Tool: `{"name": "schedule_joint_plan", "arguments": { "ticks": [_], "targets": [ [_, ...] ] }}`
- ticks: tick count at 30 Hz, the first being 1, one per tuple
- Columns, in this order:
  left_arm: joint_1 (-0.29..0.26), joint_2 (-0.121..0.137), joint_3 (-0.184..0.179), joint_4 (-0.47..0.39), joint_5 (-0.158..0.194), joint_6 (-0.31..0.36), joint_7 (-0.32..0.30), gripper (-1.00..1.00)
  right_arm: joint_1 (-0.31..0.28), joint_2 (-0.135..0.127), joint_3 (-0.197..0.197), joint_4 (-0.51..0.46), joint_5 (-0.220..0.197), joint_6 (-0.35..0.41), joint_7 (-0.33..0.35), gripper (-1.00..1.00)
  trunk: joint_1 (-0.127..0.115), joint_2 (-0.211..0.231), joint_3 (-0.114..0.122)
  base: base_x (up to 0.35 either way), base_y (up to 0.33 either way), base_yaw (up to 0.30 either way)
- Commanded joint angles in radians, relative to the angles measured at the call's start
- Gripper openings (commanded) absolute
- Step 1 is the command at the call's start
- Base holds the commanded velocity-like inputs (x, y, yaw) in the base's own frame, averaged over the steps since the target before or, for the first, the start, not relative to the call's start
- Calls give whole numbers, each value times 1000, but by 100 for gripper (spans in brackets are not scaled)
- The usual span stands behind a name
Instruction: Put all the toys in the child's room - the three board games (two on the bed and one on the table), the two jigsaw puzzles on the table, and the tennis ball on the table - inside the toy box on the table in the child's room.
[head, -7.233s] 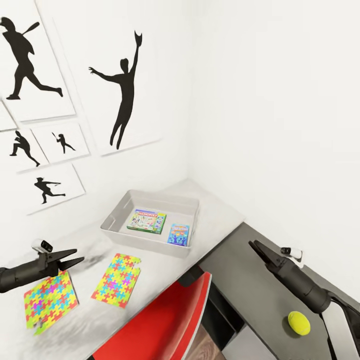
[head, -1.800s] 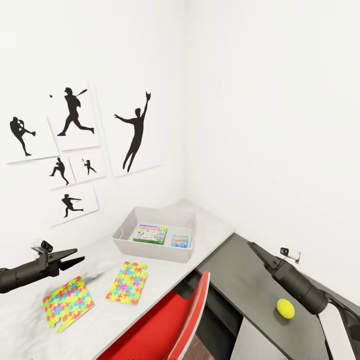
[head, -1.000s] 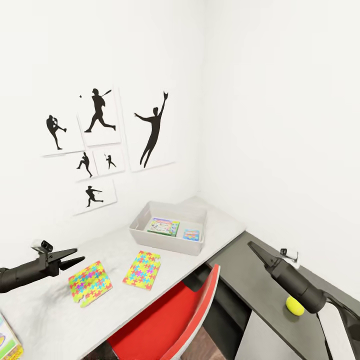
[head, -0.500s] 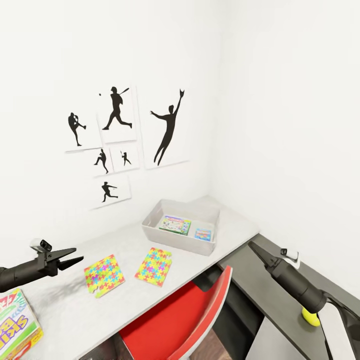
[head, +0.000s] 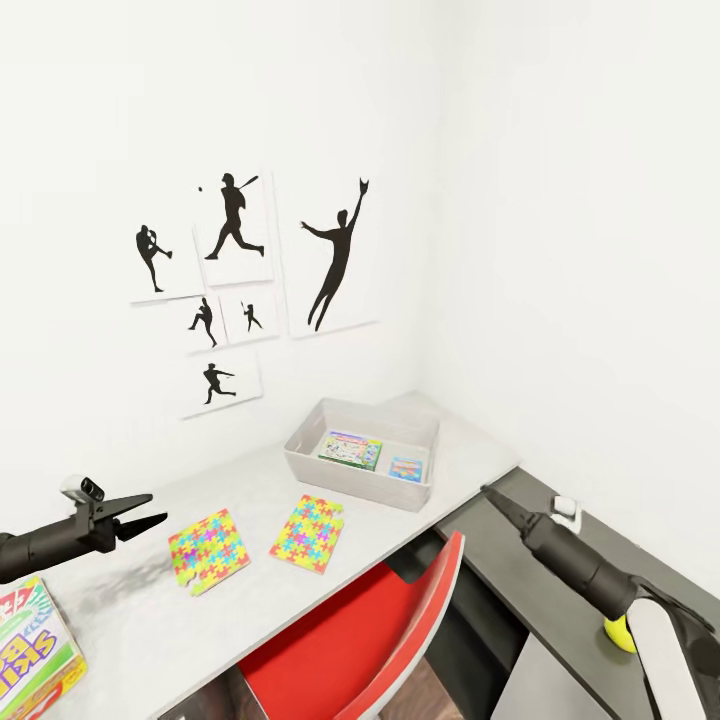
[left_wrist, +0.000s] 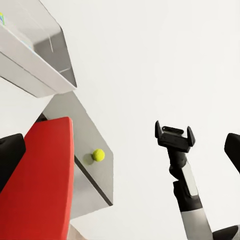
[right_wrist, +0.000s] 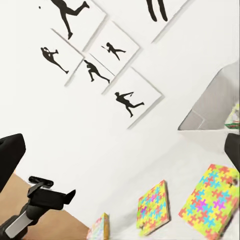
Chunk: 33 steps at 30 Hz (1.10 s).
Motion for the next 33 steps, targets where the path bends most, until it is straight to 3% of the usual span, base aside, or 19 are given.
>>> {"name": "schedule_joint_plan", "arguments": {
  "ticks": [1, 5, 10, 26, 33],
  "targets": [
    [-1, 0, -1, 0, -1, 12, -4, 100, -2, -3, 3, -1, -3, 29, -58, 100, 1, -2, -2, 0, 0, 0],
    [-1, 1, -1, -1, -2, 27, -4, 100, -7, -13, 7, -3, -5, 78, -161, 100, 1, -2, -2, 0, 0, 0],
    [-1, 1, -1, -1, -2, 43, -4, 100, -6, -14, 10, -3, -7, 92, -190, 100, 1, -2, -2, 0, 0, 0],
    [-1, 0, -2, -1, -6, 57, -4, 100, 1, -9, -5, -3, -12, 81, -161, 100, 1, -2, -3, -31, 16, 3],
    [-1, 0, -2, -1, -3, 54, -4, 100, 1, -8, -4, -4, -12, 80, -161, 100, 1, -2, -5, -8, 5, 172]
  ]
}}
